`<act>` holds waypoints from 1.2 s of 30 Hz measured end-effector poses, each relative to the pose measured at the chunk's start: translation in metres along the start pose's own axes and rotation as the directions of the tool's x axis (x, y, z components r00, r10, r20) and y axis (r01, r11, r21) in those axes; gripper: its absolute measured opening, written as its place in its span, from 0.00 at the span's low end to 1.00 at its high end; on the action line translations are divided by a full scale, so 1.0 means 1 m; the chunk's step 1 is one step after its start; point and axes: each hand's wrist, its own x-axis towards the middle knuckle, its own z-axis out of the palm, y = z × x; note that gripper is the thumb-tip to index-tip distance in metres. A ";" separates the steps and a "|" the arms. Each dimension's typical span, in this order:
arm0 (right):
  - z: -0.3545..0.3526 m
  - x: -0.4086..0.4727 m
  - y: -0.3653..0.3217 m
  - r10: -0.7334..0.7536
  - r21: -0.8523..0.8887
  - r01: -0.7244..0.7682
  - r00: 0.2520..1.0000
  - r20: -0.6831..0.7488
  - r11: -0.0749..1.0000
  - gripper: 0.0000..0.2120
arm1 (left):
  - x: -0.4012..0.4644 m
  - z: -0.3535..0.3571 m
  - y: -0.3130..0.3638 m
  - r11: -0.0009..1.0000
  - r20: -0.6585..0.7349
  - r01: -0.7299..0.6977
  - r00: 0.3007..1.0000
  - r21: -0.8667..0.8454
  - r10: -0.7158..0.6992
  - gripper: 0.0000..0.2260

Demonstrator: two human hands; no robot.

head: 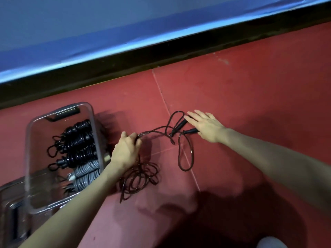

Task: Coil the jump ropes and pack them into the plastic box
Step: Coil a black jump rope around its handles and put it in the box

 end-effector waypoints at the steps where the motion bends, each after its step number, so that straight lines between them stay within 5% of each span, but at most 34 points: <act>1: 0.001 0.007 -0.004 -0.019 -0.037 0.020 0.999 0.028 0.999 0.36 | 0.000 -0.001 -0.002 0.996 -0.011 0.033 0.999 -0.078 -0.034 0.12; 9: 0.017 0.034 -0.037 -0.041 -0.227 0.011 0.991 -0.127 0.974 0.19 | -0.004 -0.018 -0.010 0.785 -0.039 0.177 0.968 -0.594 -0.248 0.16; 12: 0.007 0.028 -0.035 0.063 0.066 -0.059 0.996 -0.069 0.996 0.14 | -0.007 -0.032 0.003 0.544 0.039 0.223 0.943 -0.809 -0.329 0.12; 14: -0.007 0.023 -0.026 0.140 0.390 -0.109 0.989 -0.050 0.914 0.10 | -0.005 -0.043 0.009 0.353 0.177 0.296 0.927 -0.888 -0.331 0.09; 16: -0.028 0.018 -0.015 0.208 0.578 -0.119 0.974 -0.090 0.807 0.05 | 0.000 -0.053 0.012 0.268 0.335 0.418 0.891 -0.868 -0.307 0.10; 20: -0.098 -0.003 0.002 0.333 0.699 -0.169 0.937 -0.105 0.695 0.16 | 0.012 -0.078 0.023 0.304 0.419 0.505 0.855 -0.808 -0.307 0.13; 28: -0.227 -0.050 0.008 0.436 0.875 -0.074 0.885 -0.164 0.478 0.13 | 0.054 -0.124 0.035 -0.095 0.434 0.439 0.789 -0.894 -0.434 0.15; 32: -0.270 -0.077 0.001 0.471 0.903 0.058 0.838 -0.276 0.426 0.10 | 0.047 -0.122 0.048 -0.028 0.414 0.442 0.814 -0.897 -0.409 0.15; 34: -0.284 -0.086 -0.005 0.482 0.900 0.100 0.816 -0.319 0.425 0.07 | 0.041 -0.123 0.050 0.154 0.374 0.470 0.829 -0.869 -0.416 0.14; 36: -0.295 -0.094 -0.013 0.474 0.896 0.101 0.820 -0.321 0.433 0.05 | 0.041 -0.128 0.045 0.437 0.292 0.481 0.854 -0.760 -0.431 0.17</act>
